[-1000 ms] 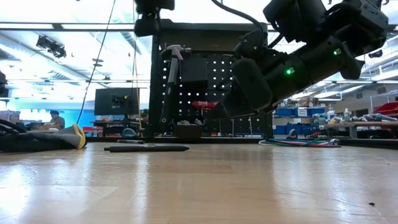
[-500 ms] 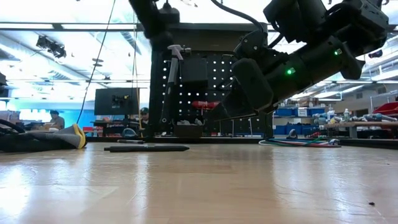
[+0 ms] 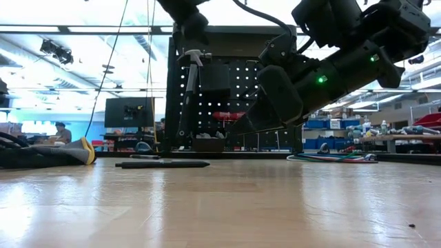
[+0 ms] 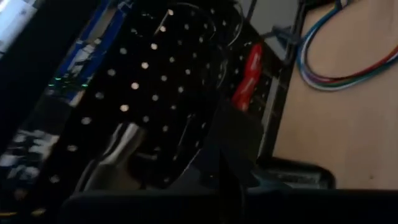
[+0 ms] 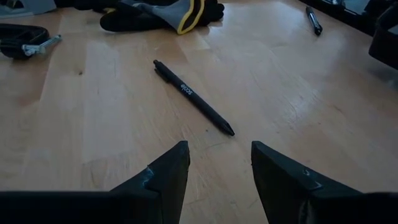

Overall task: Hang tools onto peg board
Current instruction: Put the pink pen on the peg board, then put the black pen on the peg board

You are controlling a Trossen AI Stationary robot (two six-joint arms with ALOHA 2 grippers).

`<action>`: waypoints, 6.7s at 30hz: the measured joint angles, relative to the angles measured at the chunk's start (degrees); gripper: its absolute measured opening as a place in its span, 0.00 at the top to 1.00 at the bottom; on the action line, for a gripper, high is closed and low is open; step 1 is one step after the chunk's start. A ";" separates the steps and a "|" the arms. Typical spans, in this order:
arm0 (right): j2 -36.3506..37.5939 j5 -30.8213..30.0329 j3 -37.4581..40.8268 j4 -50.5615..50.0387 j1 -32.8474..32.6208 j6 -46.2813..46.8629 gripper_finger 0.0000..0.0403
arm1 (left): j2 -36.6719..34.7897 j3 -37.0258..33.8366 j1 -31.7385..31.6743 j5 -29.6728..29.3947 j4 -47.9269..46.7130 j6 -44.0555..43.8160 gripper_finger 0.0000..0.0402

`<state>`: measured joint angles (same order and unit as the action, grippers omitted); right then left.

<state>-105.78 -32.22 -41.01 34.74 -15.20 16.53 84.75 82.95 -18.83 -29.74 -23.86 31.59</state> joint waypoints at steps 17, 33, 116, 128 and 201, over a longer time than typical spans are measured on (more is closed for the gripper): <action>0.00 0.34 0.00 -0.31 0.00 0.26 0.55 | -1.55 -2.71 -4.51 -8.36 -5.67 -9.36 1.00; 0.00 0.36 0.00 -0.35 0.00 0.32 0.55 | -1.16 -3.96 -1.58 1.84 6.42 -6.46 1.00; -0.07 12.26 -6.78 4.63 11.58 -5.57 0.43 | 8.57 -71.46 26.31 17.51 68.63 -38.18 0.97; -1.40 17.12 -6.87 3.67 10.05 -6.12 0.44 | 8.65 -66.94 26.16 16.95 62.76 -36.23 0.97; 2.67 34.59 -20.59 24.27 11.19 -19.09 0.89 | 3.81 -54.82 25.96 20.61 98.56 -27.08 0.58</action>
<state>-103.11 2.37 -61.61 59.01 -4.01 -2.55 88.57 28.13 7.14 -9.13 74.71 4.51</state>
